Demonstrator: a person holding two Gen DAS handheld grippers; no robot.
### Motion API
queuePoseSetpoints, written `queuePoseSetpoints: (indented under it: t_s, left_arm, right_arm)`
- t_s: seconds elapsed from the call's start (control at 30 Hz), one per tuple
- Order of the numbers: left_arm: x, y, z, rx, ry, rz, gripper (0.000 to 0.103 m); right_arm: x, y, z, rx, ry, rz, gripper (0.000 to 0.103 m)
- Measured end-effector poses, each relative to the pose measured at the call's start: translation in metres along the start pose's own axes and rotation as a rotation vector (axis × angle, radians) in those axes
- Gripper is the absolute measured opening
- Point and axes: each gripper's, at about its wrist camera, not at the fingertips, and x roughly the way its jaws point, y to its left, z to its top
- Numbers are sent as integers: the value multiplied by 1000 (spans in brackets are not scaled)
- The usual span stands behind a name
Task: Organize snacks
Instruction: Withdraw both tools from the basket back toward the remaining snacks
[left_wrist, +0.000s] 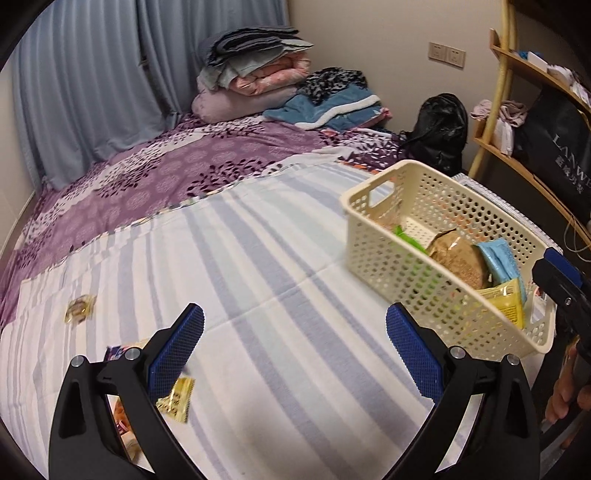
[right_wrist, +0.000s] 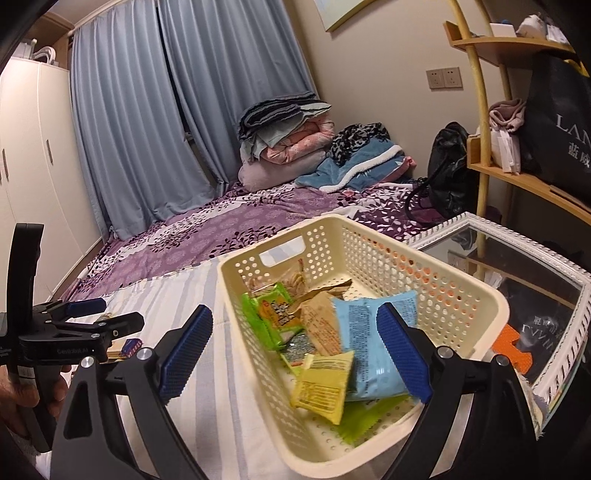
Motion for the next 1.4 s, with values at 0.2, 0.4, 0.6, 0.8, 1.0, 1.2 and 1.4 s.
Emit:
queuePoseSetpoints:
  t_s: [0.2,0.4,0.6,0.8,1.0,1.2,1.4]
  left_arm:
    - [-11,38,-19,-80,6,39,100]
    - [-19,81,-45,-166,33,106,100]
    - [-24,125,-73,-272,62,168,100]
    - [-23,169,-104,-380,108,254,100]
    - [-14,196,-129,-488,153,247,100]
    - [-1,202,-139,-552,136,190,100]
    - [21,206,-150,-614,190,158,100]
  right_arm:
    - [3,28,-5,-36,22,47,90]
    - [10,59,-16,-78,70,104,91]
    - [17,89,-28,-128,121,158,94]
    - [26,111,-42,-154,183,201,98]
    - [32,129,-54,-180,229,231,98]
    - [36,141,-61,-197,254,253,98]
    - [40,143,-66,-195,275,253,98]
